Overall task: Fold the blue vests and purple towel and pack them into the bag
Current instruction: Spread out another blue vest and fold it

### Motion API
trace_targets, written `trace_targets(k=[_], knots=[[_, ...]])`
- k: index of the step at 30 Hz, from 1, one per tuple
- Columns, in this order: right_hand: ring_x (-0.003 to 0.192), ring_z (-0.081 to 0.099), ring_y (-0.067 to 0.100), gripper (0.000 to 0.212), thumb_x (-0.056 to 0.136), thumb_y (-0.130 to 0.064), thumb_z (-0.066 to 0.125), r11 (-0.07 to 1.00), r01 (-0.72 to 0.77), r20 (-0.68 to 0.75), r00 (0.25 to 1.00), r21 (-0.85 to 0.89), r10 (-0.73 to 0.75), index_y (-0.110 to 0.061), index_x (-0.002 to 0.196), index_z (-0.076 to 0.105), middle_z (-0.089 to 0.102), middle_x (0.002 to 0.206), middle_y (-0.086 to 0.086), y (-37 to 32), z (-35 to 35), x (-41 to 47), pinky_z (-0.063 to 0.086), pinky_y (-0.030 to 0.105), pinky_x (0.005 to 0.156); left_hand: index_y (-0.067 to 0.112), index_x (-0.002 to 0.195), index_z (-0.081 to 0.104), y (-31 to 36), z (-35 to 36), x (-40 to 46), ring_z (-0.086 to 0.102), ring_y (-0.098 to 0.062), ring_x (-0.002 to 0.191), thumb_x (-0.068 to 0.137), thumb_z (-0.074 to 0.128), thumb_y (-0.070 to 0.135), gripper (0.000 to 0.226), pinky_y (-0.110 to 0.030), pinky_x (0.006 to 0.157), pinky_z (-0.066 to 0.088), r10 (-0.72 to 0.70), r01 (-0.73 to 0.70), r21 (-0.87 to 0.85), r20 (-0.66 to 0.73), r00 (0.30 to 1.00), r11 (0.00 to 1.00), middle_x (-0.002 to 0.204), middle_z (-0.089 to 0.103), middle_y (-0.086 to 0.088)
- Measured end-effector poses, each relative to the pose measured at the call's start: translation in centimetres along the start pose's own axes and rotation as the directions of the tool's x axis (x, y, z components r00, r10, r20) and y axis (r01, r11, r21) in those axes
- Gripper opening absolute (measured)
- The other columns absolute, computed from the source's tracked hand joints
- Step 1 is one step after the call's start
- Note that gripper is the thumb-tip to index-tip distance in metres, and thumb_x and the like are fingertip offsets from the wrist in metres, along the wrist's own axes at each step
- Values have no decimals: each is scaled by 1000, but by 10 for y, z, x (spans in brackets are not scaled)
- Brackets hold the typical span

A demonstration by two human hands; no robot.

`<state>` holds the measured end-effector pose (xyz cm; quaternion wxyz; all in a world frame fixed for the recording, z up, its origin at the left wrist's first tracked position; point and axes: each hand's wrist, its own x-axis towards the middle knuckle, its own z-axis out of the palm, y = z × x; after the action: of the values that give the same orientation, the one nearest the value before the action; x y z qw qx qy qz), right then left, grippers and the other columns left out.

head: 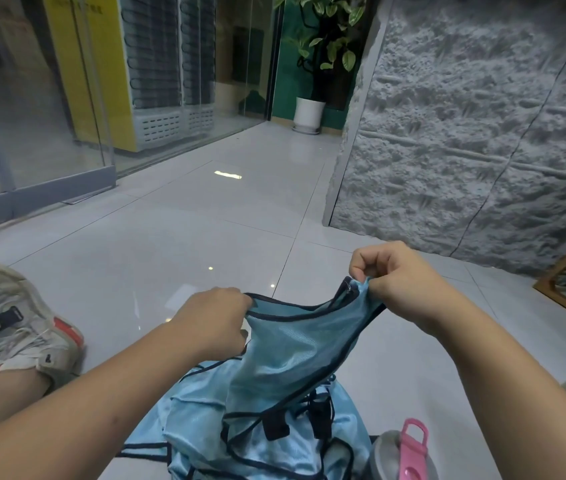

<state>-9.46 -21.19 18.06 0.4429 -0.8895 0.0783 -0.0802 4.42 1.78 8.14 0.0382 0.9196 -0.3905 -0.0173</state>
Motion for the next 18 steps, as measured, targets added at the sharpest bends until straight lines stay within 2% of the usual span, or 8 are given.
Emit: trace_targets(k=[3,6,8,9,11,13,16,18], knots=[[58,32,19,42,69,21,39,998,-14,74,997,-56,18,-17,58,56,45,59,10,1,-2,-2,24,23,50,23,94,63,6,-4,-3,63,-22,91,80,48,37,24,-35,77,54,-66,97,-290,113,991,952,93,65,4],[55,30,18,42,70,20,43,991,-17,159,987,-133,39,-18,57,57,45,56,6,-2,0,-4,23,22,49,9,85,62,13,-1,0,64,-24,83,96,35,52,51,-40,83,53,-130,185,-478,146,981,859,86,70,-7],[51,29,16,42,69,19,43,985,-18,220,974,-169,56,-18,57,58,45,56,5,-4,2,-6,22,21,47,7,87,66,16,3,3,67,-26,85,104,35,55,60,-39,82,54,-156,198,-463,127,979,864,87,71,-10],[50,28,15,42,69,19,43,984,-21,246,967,-179,66,-18,57,58,45,57,6,-5,4,-7,22,20,46,11,91,71,17,7,5,68,-26,89,103,43,54,54,-36,81,54,-155,187,-435,107,982,881,89,73,-8],[51,29,15,39,69,17,46,975,-25,289,953,-220,89,-18,58,58,45,57,5,-5,6,-8,23,21,46,20,118,74,17,13,6,68,-24,105,93,65,51,41,-32,87,54,-161,197,-389,124,979,900,109,75,-2],[51,30,14,36,69,14,50,951,-28,318,939,-307,130,-20,59,58,44,53,-4,0,9,-7,24,23,49,23,138,64,18,17,4,65,-22,115,80,79,50,65,-30,92,53,-163,209,-347,157,974,914,124,70,1],[48,32,13,34,71,10,54,914,-48,345,917,-402,200,-21,61,60,43,48,-10,8,15,-8,27,25,50,29,135,64,22,22,-4,66,-21,104,75,83,46,65,-30,83,54,-109,157,-291,176,978,944,105,67,6],[48,33,13,33,72,10,56,900,-55,365,902,-432,231,-21,62,60,43,49,-9,11,18,-10,29,26,50,29,133,59,28,28,-8,65,-21,106,74,82,47,66,-30,82,54,-87,132,-238,189,978,962,110,65,6]])
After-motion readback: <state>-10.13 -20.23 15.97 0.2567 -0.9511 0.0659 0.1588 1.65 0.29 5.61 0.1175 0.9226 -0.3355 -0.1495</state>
